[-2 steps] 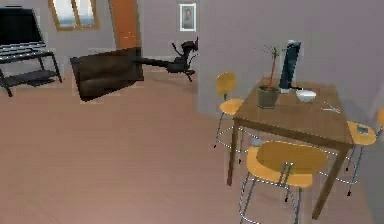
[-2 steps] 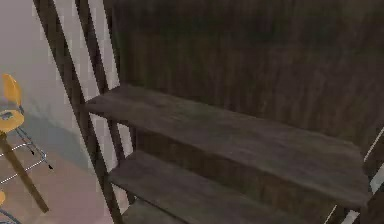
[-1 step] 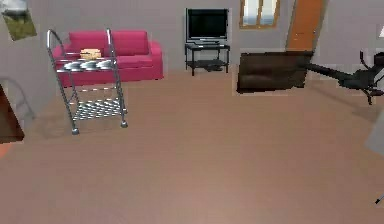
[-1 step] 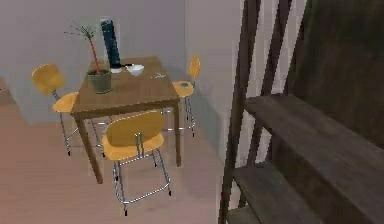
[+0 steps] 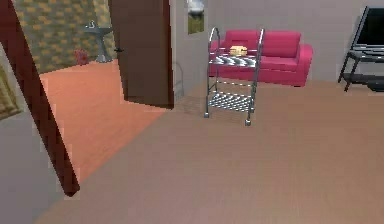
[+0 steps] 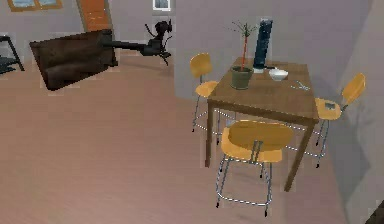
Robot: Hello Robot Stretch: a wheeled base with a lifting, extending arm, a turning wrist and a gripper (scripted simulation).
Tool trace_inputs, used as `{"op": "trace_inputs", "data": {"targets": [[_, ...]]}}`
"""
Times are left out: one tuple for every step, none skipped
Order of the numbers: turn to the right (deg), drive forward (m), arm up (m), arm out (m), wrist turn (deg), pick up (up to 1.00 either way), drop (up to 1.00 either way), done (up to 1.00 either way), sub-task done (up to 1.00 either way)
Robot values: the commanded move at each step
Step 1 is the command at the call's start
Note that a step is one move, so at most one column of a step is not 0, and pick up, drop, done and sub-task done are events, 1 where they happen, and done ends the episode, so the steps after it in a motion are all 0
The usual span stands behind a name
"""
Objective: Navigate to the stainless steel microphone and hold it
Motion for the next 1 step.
{"op": "trace_inputs", "data": {"targets": [[0.0, 0.2, 0.0, 0.0, 0.0, 0.0, 0.0, 0.0, 0.0]]}}
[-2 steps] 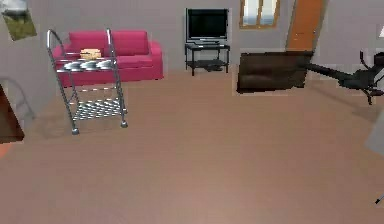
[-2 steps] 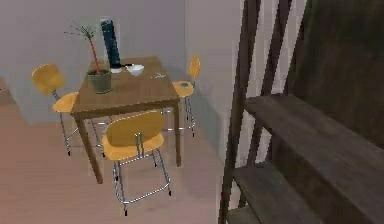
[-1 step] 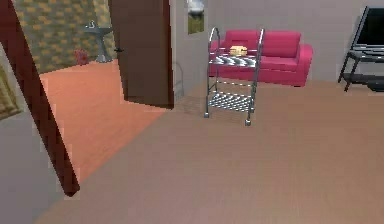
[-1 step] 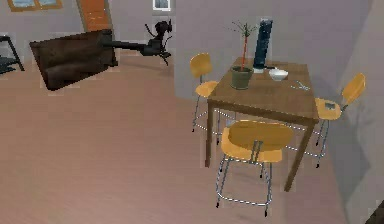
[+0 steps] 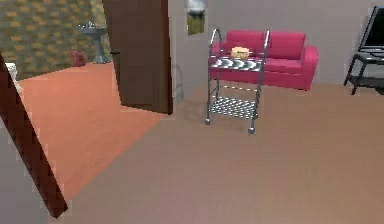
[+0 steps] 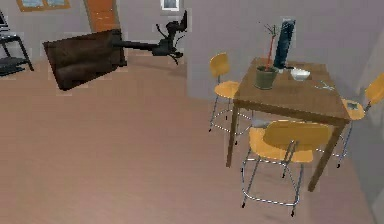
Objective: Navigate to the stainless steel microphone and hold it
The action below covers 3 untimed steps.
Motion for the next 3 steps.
{"op": "trace_inputs", "data": {"targets": [[-21.0, 0.0, 0.0, 0.0, 0.0, 0.0, 0.0, 0.0, 0.0], [0.0, 1.0, 0.0, 0.0, 0.0, 0.0, 0.0, 0.0, 0.0], [-3.0, 0.0, 0.0, 0.0, 0.0, 0.0, 0.0, 0.0, 0.0]]}}
